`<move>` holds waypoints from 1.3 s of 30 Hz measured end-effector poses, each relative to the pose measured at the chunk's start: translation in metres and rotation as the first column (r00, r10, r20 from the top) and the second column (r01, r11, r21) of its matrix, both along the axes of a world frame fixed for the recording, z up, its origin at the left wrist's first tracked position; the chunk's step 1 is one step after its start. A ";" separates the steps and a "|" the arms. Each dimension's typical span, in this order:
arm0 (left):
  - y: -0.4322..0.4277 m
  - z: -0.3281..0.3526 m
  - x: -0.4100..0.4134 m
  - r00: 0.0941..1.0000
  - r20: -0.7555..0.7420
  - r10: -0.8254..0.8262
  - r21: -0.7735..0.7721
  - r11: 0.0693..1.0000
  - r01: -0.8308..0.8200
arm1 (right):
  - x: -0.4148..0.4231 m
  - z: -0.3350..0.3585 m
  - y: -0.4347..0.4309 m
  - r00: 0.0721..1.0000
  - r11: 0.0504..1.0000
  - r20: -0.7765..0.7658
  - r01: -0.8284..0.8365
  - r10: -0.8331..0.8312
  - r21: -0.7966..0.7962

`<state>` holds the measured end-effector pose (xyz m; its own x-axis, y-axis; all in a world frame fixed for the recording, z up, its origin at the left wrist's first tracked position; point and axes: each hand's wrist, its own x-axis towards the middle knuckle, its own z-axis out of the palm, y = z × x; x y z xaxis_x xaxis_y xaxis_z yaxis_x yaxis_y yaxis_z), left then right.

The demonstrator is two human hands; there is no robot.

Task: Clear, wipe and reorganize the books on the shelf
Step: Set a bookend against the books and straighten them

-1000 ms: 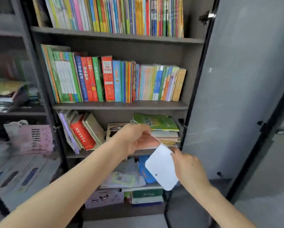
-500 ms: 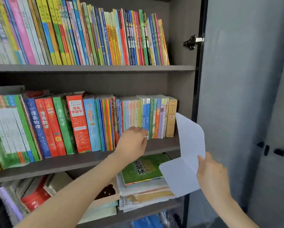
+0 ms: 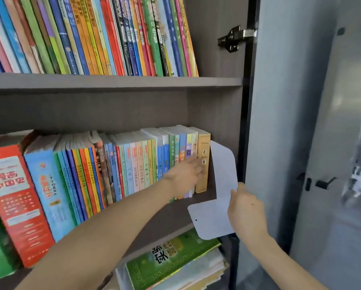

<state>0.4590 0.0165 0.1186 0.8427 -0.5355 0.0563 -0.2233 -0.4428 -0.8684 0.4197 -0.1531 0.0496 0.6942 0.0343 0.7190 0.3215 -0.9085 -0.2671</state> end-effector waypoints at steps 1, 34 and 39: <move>-0.008 -0.001 0.012 1.000 0.004 -0.019 0.019 1.000 0.019 | 0.008 -0.001 0.000 0.999 0.999 -0.016 0.031 -0.031 -0.015; 0.060 -0.019 0.021 0.954 0.127 -0.272 -0.303 0.905 0.298 | 0.127 -0.003 0.056 0.666 0.623 -0.338 -0.246 0.666 0.743; 0.075 -0.020 -0.031 0.971 0.165 -0.174 -0.436 0.870 0.230 | 0.132 -0.007 0.054 0.548 0.474 -0.329 -0.143 0.769 0.869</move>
<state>0.4277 0.0913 0.0984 0.6914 -0.5862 0.4224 -0.2597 -0.7472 -0.6117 0.5519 -0.0989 0.0429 0.9681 0.2412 0.0674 0.0863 -0.0685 -0.9939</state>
